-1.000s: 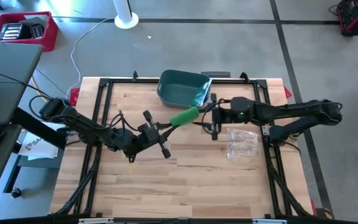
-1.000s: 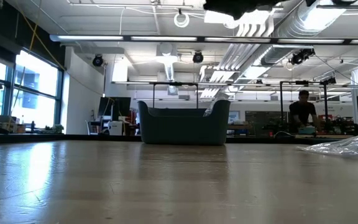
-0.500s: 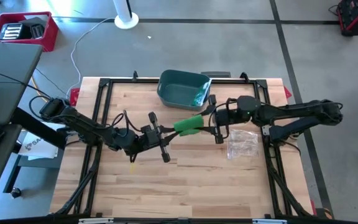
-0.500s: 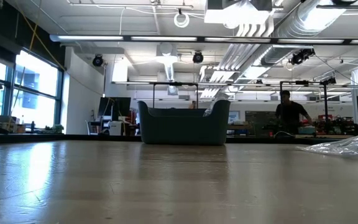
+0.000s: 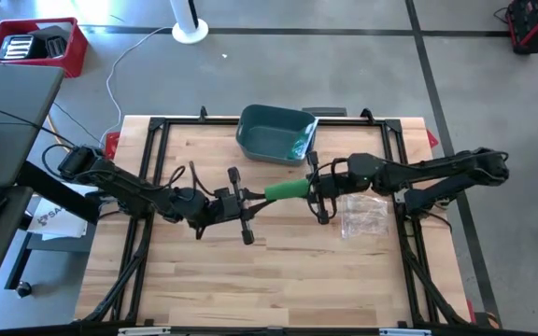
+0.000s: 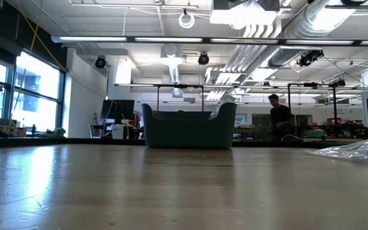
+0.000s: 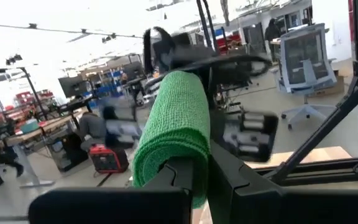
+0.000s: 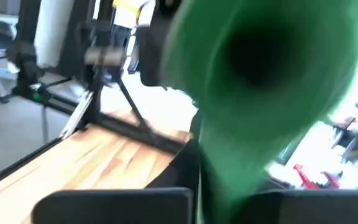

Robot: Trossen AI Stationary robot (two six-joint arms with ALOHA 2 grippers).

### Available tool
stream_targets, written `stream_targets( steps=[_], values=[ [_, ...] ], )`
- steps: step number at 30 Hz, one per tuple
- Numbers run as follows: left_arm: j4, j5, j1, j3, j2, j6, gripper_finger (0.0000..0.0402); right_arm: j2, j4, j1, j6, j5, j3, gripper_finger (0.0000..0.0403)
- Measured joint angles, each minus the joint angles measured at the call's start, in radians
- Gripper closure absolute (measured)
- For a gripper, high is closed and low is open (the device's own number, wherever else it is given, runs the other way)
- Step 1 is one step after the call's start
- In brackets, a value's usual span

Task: Roll bandage
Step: Roll the green bandage

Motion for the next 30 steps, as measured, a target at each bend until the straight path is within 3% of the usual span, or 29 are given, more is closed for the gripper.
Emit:
stream_targets(
  steps=[8,12,16,22,26,30],
  values=[
    [-0.051,-0.204,-0.056,0.000,-0.057,0.090,0.0389,0.052,-0.097,0.056,0.064,-0.083,0.000,0.0402],
    [-0.118,-0.270,-0.056,0.000,-0.058,0.051,0.0389,0.055,-0.066,0.094,0.026,-0.082,0.000,0.0402],
    [-0.199,-0.386,-0.056,0.000,-0.056,0.014,0.0389,0.055,-0.061,0.098,0.041,-0.153,0.000,0.0403],
    [-0.285,-0.360,-0.038,0.000,-0.017,-0.101,0.0389,0.055,0.102,0.089,0.105,-0.156,-0.001,0.0403],
    [-0.228,-0.352,-0.028,0.002,0.057,-0.108,0.0389,0.055,0.184,0.075,0.164,-0.063,-0.002,0.0403],
    [-0.124,-0.339,-0.018,0.001,0.129,-0.083,0.0389,0.055,0.142,0.058,0.240,0.077,-0.002,0.0403]
  ],
)
